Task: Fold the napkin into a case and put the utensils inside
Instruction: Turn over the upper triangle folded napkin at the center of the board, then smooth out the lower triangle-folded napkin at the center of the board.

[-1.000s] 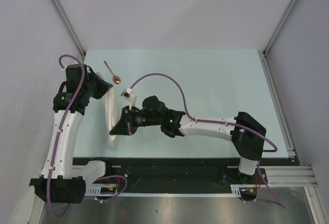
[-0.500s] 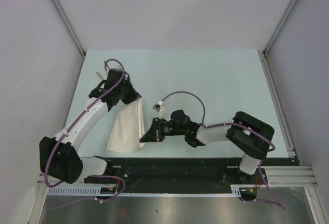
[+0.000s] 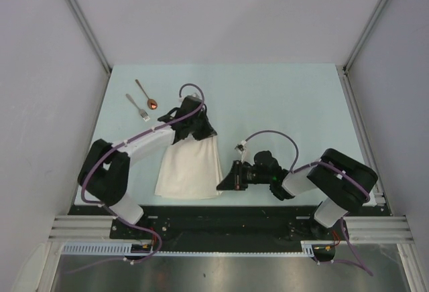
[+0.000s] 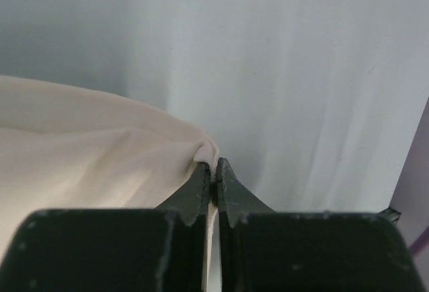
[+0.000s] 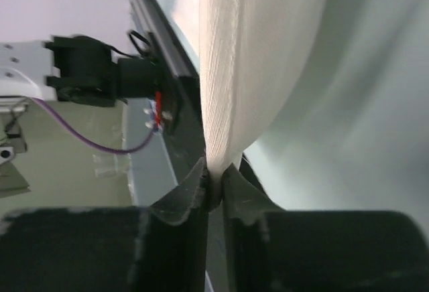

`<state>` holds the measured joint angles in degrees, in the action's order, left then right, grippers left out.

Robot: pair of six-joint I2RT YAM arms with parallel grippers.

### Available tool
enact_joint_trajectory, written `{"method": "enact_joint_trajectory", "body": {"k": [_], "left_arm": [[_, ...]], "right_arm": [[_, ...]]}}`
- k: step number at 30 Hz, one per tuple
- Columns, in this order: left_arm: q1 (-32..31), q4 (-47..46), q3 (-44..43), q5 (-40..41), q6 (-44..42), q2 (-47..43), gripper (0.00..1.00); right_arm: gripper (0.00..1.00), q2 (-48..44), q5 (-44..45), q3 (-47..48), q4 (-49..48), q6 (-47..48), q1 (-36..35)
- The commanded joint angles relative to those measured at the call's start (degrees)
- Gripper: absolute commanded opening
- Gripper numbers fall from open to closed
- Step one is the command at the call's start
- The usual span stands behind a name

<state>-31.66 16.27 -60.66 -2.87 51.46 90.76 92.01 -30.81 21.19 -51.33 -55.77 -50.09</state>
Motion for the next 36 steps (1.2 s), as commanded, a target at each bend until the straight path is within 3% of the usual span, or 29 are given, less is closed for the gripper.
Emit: {"method": "enact_joint_trajectory", "body": {"k": [1,2,4,5,7,8,9,13,15,17,24,26,30,32,36], "left_arm": [[-3.0,-8.6,-7.3,1.2,-2.2,4.2,0.13],[-3.3,-7.7,-9.1,0.6,-2.8,5.7,0.3],[-3.7,-4.0,-12.0,-1.0,-4.9,7.2,0.49],[-3.7,-0.6,-14.0,-1.3,-5.9,7.2,0.54],[-3.8,1.7,-13.9,-0.7,-10.0,5.1,0.57],[-3.8,2.7,-12.0,-0.5,-11.3,3.5,0.98],[-3.8,3.1,-11.0,-0.6,-14.3,0.0,1.0],[-5.4,6.0,-3.1,1.2,-19.6,-9.4,0.88],[-7.8,6.1,-0.1,1.2,-20.3,-12.0,0.67],[-10.3,5.3,4.4,1.7,-20.3,-14.7,0.56],[-23.3,1.0,12.7,4.3,-14.6,-13.6,0.6],[-26.9,1.6,12.4,5.0,-13.5,-11.0,0.6],[-30.5,4.9,10.5,8.9,-13.1,-8.8,0.55],[-31.1,6.0,10.4,9.5,-12.4,-8.1,0.48],[-31.6,6.2,12.1,8.7,-11.0,-7.7,0.47]], "right_arm": [[0.26,-1.7,-2.9,-4.5,4.3,2.5,1.0],[0.36,-3.6,-1.8,-4.5,8.0,3.0,1.3],[0.5,-8.2,2.4,-5.5,20.0,3.7,1.8],[0.59,-13.4,4.9,-4.7,29.2,5.4,1.8],[0.64,-19.6,8.0,-3.1,38.6,6.3,2.8],[0.71,-25.5,11.5,-2.3,45.5,6.9,3.0],[0.73,-28.5,12.9,-1.9,48.7,7.3,4.8],[0.71,-35.0,10.8,-2.1,54.4,9.9,13.2],[0.65,-32.6,8.0,-0.7,53.6,11.9,16.0],[0.58,-29.4,5.5,1.2,53.2,13.2,17.7],[0.43,-15.9,2.5,9.9,47.6,16.8,20.0],[0.33,-10.0,1.7,14.5,46.9,18.7,20.7],[0.25,-1.6,-2.8,20.1,44.7,19.2,21.6],[0.19,1.9,-3.7,22.0,42.6,18.5,21.6],[0.12,5.7,-5.2,24.2,39.2,16.6,22.0]]}}
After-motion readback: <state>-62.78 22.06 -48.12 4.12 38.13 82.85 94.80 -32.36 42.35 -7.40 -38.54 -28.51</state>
